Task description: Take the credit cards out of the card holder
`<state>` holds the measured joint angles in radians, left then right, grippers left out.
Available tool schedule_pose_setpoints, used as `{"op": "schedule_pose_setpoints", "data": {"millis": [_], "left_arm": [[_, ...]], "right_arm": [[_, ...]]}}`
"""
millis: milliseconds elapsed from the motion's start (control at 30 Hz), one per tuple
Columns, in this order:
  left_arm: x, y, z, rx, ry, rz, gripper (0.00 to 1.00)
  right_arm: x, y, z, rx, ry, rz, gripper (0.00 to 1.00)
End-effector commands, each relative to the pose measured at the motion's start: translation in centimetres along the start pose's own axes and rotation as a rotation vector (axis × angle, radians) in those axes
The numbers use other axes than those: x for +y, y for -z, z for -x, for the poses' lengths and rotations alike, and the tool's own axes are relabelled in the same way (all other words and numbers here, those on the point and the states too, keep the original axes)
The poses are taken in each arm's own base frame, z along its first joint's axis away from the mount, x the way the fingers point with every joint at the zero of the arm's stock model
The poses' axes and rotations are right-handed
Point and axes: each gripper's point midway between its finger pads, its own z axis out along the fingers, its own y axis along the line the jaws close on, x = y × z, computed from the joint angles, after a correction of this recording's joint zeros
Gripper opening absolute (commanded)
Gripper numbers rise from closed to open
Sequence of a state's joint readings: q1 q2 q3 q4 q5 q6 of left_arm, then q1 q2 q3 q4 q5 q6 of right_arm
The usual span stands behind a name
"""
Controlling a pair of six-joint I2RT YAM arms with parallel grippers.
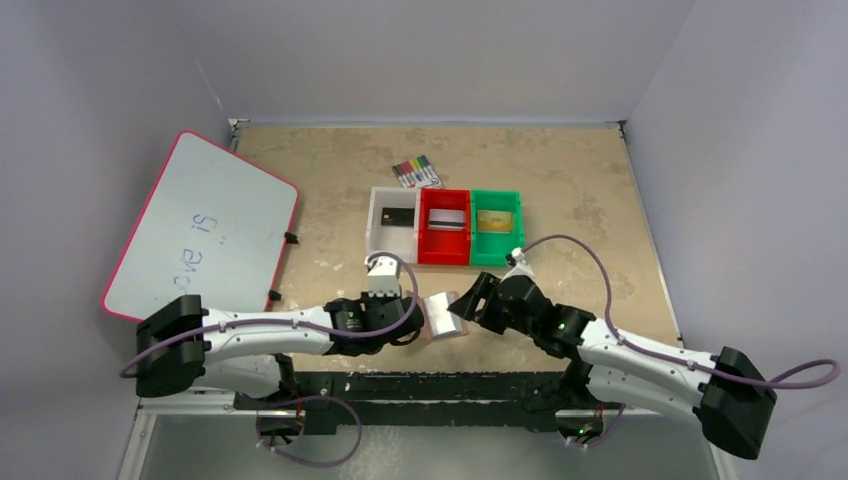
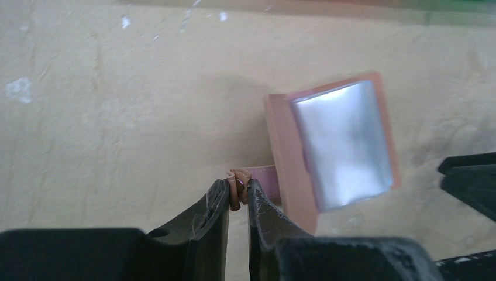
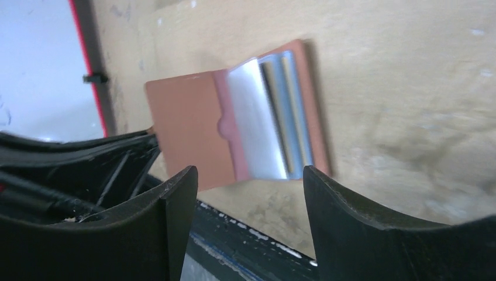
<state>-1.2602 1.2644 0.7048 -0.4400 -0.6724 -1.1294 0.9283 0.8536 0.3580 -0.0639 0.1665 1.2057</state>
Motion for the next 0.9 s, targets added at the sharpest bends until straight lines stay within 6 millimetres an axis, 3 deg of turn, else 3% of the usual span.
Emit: {"op": "schedule_pose_setpoints", "data": {"millis": [0,133,233,300,467,700,867], "left_arm": [[2.9,0.1,-0.7,-0.022,0.052,0.061,0.15],[3.7,0.0,-0.8,-0.041,0.088,0.082,0.15],[3.9,0.1,-0.4,-0.058,0.105,0.096,0.17],[3.9,0.1,-0.3,-0.064,0.111,0.094,0.19],[4.1,0.3,0.1,-0.077,0.113,0.099,0.22],[2.8,1.9,2.2,-0.118,0.198,-0.003,0.48],[2.3,2.4,2.2,-0.116,0.233,-0.073,0.58]], "right_arm": [[6.0,-0.3,0.7,-0.004,0.115,0.228,0.67],[9.0,-1.4,-0.3,0.062,0.208,0.324,0.60],[9.3,-3.7,-1.4,0.127,0.240,0.291,0.45],[9.4,-5.1,-2.1,0.167,0.269,0.269,0.41],[8.0,-7.8,-3.4,0.220,0.300,0.170,0.41],[5.4,-10.0,-6.4,0.332,0.248,0.130,0.40],[2.9,-11.0,-7.0,0.324,0.151,0.041,0.39]]}}
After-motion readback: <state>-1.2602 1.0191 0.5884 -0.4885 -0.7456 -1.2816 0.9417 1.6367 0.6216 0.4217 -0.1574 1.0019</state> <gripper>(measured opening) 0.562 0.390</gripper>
